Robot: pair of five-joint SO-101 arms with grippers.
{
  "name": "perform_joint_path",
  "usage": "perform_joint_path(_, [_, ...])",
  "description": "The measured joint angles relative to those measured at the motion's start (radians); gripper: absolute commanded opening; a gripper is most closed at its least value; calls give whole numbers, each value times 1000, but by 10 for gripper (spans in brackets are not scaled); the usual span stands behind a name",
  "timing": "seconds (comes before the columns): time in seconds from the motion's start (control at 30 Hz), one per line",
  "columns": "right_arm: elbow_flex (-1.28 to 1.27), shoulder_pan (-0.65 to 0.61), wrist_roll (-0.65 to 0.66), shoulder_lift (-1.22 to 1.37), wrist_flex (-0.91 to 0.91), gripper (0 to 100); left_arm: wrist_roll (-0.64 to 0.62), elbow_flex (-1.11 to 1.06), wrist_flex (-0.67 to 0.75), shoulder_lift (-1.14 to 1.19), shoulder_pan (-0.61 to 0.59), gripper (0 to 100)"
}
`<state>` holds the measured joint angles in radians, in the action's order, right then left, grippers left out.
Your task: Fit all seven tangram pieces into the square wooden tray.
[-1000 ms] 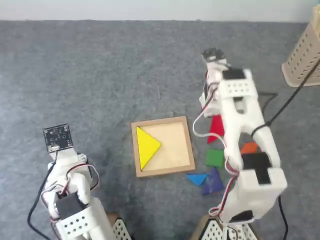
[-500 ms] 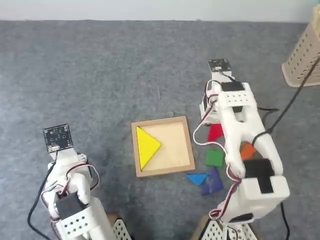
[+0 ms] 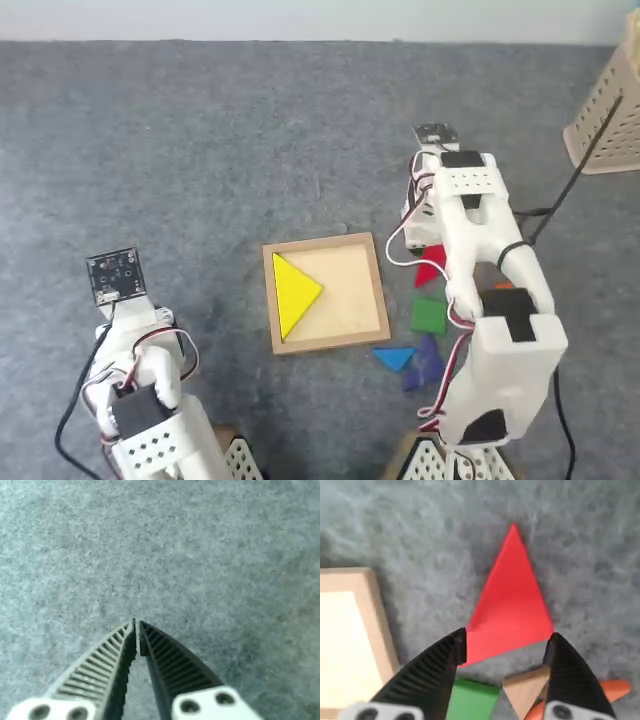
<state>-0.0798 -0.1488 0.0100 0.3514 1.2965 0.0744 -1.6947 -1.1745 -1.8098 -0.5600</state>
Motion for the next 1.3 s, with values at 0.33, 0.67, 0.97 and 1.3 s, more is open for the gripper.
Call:
perform_joint_path(0.33, [12,14,6,58,-9,257,0,0,0,0,2,13])
perform_joint_path(0.67, [21,11,-12,69,-11,256,0,0,0,0,2,13])
perform_joint_path(0.97, [21,9,-95,69,-14,256,0,0,0,0,2,13])
perform_joint_path(1.3, [20,9,-95,69,-37,256,0,0,0,0,2,13])
